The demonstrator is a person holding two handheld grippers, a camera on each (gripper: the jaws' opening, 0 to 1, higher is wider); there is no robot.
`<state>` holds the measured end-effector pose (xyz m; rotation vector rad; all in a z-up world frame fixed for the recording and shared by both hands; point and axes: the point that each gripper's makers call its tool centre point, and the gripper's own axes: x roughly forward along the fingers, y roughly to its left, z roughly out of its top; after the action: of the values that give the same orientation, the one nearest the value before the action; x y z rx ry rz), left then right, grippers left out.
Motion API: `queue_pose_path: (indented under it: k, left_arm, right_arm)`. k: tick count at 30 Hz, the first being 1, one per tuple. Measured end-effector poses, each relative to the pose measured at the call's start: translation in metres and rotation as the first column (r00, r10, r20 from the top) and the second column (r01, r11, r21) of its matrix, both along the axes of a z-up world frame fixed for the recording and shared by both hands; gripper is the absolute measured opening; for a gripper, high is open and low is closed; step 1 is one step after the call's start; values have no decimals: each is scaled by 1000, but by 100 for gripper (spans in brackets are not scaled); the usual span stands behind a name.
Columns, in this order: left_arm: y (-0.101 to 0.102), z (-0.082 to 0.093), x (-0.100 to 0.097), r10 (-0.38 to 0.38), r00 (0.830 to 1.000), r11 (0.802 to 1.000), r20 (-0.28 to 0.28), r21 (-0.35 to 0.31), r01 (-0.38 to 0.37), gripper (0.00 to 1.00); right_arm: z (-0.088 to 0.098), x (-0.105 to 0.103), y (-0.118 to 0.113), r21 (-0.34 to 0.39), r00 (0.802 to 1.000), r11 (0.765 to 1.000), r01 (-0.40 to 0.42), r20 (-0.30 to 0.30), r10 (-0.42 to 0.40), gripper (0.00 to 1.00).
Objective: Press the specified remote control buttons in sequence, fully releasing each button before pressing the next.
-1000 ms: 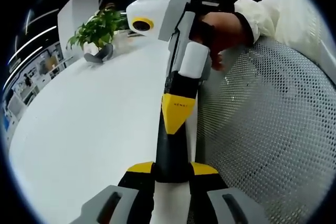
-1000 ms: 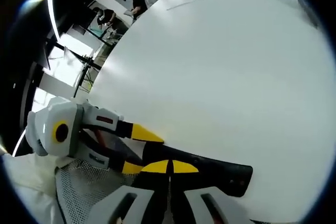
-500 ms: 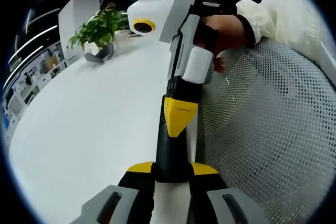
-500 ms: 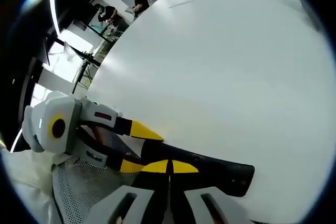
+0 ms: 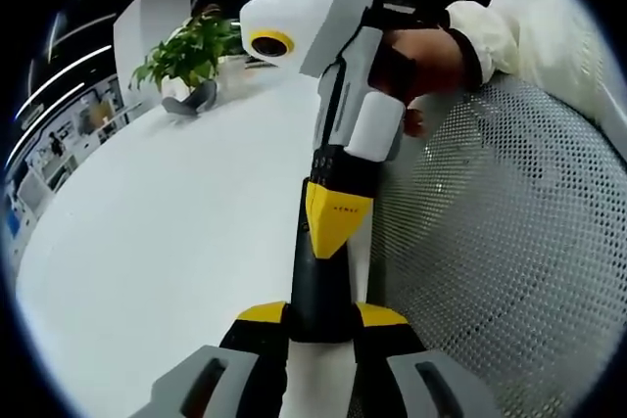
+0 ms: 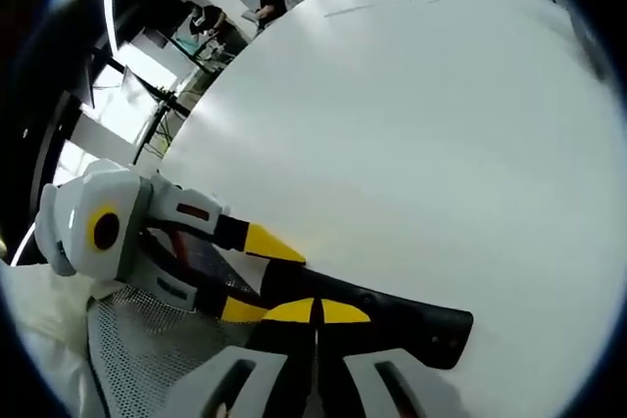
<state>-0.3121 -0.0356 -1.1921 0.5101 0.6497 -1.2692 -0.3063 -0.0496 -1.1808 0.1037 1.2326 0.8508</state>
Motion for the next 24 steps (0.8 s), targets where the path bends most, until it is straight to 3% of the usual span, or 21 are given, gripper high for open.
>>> queue_pose_path:
  k: [8,13,17,20,24]
  left_arm:
    - [-5,1,1,9,1000,1000,5,-3,-9,25]
    - [-4,1,1,6,1000,1000,6,3,-6,25]
    - [-3,1,0,0,1000,1000,4,4,0,24]
    - [-3,2,0,1,1000,1000,4,8,-1,24]
    - [-2,2,0,2,1000,1000,2,12,-2,24]
  right_arm:
    - [2,1,1,7,1000,1000,1,-2,-1,0]
    - [30,18,3,73,989,997,36,142,-46,0]
    - [64,35,-3,148,946,986,82,298,-124,5]
    - [88,44,-13,135,888,988,80,441,-132,11]
    - [112,49,-23,122,824,989,86,550,-139,20]
